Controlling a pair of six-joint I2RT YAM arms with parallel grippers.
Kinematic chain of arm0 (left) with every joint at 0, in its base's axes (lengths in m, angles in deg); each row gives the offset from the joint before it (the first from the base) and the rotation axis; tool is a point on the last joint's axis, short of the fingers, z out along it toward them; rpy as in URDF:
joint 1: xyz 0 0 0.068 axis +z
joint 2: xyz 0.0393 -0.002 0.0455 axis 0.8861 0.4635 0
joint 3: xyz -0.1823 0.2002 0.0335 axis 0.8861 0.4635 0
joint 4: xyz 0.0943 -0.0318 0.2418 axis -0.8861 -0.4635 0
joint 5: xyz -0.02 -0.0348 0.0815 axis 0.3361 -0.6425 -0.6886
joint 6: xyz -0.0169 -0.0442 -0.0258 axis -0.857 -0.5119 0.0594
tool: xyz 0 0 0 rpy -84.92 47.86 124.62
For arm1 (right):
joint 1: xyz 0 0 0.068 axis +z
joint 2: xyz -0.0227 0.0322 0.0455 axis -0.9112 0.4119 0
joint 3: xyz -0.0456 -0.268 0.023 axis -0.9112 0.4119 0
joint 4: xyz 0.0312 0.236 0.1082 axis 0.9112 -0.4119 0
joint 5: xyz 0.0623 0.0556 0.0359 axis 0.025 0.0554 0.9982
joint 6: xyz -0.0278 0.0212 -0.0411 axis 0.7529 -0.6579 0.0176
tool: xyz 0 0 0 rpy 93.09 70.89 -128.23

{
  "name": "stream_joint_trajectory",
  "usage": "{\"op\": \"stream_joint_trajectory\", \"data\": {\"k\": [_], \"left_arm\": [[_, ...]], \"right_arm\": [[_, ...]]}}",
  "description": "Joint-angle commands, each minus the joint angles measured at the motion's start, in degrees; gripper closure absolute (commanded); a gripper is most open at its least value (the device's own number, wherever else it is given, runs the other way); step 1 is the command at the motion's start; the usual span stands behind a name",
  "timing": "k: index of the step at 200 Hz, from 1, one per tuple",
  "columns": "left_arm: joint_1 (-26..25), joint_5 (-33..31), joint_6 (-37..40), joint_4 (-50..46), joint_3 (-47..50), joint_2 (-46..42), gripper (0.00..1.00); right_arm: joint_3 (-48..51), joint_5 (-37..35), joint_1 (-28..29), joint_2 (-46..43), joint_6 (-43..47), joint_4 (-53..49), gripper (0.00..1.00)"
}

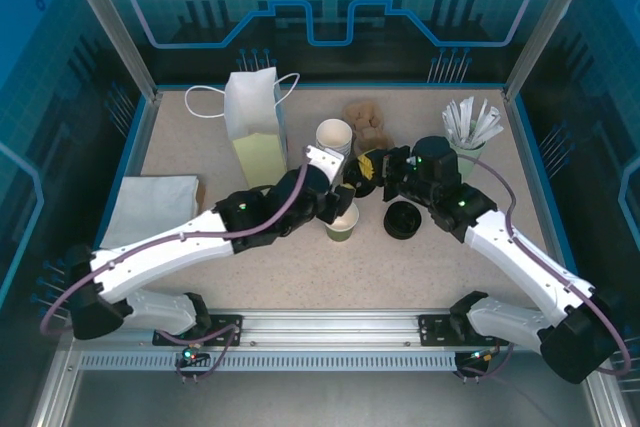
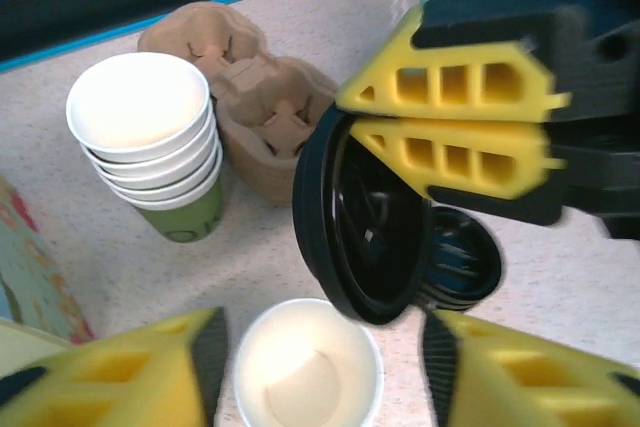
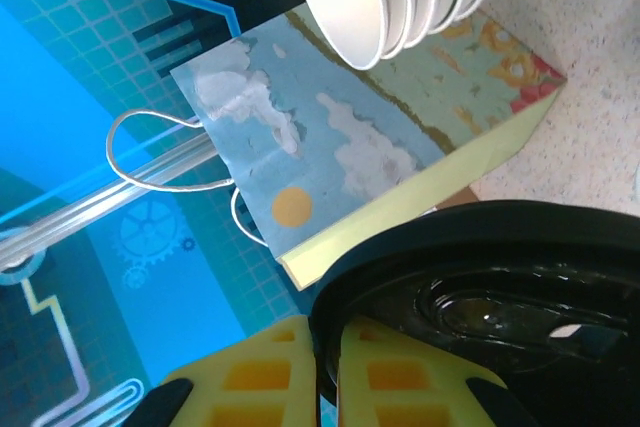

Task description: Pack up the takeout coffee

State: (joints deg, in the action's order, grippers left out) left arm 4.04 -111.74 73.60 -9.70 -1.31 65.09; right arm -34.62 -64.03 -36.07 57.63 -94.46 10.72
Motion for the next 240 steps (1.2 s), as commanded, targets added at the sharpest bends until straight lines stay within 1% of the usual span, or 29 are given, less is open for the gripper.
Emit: {"op": "stream_joint_trajectory", "data": {"k": [1,10,30,39,55,64,75,89,104,115,127,154,184,200,220,240], "left_arm": [[0.88,5.44,-0.36,2.46,1.76,-5.09,0.3],[2.52,8.35,-1.68,2.53,2.43,-7.0,0.26],[7.97,15.35,-6.41,4.3,5.06,-11.58,0.16],[10.56,18.08,-9.63,5.38,6.1,-13.38,0.1],[15.99,25.57,-16.4,7.98,7.88,-15.84,0.02],[18.78,29.31,-20.78,9.61,8.68,-16.53,0.01],[21.72,34.82,-25.51,11.92,9.21,-16.72,0.01],[23.76,40.95,-29.89,16.04,9.58,-16.29,0.01],[24.92,45.96,-34.58,18.89,8.79,-14.75,0.01],[25.44,48.58,-37.96,19.26,7.37,-13.2,0.01],[25.82,50.63,-42.14,18.61,5.43,-11.21,0.01],[25.86,53.31,-53.59,17.38,2.09,-7.37,0.01],[25.81,57.54,-64.06,20.78,0.59,-4.37,0.02],[25.78,59.64,-64.9,20.56,-0.53,-3.21,0.05],[25.8,63.76,-64.13,19.17,-2.72,-1.3,0.06],[25.79,65.53,-64.19,19.71,-3.29,-0.11,0.07]], "right_arm": [[1.79,4.63,-2.84,0.64,8.15,6.0,0.89],[1.94,7.28,-4.21,0.9,11.51,7.47,0.89],[1.23,13.96,-7.2,1.35,19.57,9.35,0.89],[0.38,17.09,-8.57,1.52,23.74,8.73,0.89],[-2.38,22.39,-10.61,1.38,31.79,7.0,0.89],[-3.66,24.99,-11.47,1.08,37.02,6.09,0.88],[-5.9,28.05,-12.49,0.94,43.86,2.08,0.88],[-8.6,32.78,-13.2,0.74,52.66,-1.81,0.88],[-11.27,38.82,-13.84,0.88,61.73,-6.06,0.88],[-12.7,40.29,-13.94,0.57,67.32,-9.78,0.88],[-13.06,41.95,-13.93,-0.19,71.82,-10.86,0.88],[-12.27,42.02,-14.12,-2.86,76.76,-9.43,0.88],[-10.25,43.54,-14.09,-5.17,78.87,-3.66,0.88],[-10.49,44.92,-13.6,-5.76,81.83,-3.6,0.89],[-11.95,46.16,-12.96,-5.49,86.23,-6.81,0.89],[-13.34,47.43,-12.61,-3.96,87.45,-8.13,0.89]]}}
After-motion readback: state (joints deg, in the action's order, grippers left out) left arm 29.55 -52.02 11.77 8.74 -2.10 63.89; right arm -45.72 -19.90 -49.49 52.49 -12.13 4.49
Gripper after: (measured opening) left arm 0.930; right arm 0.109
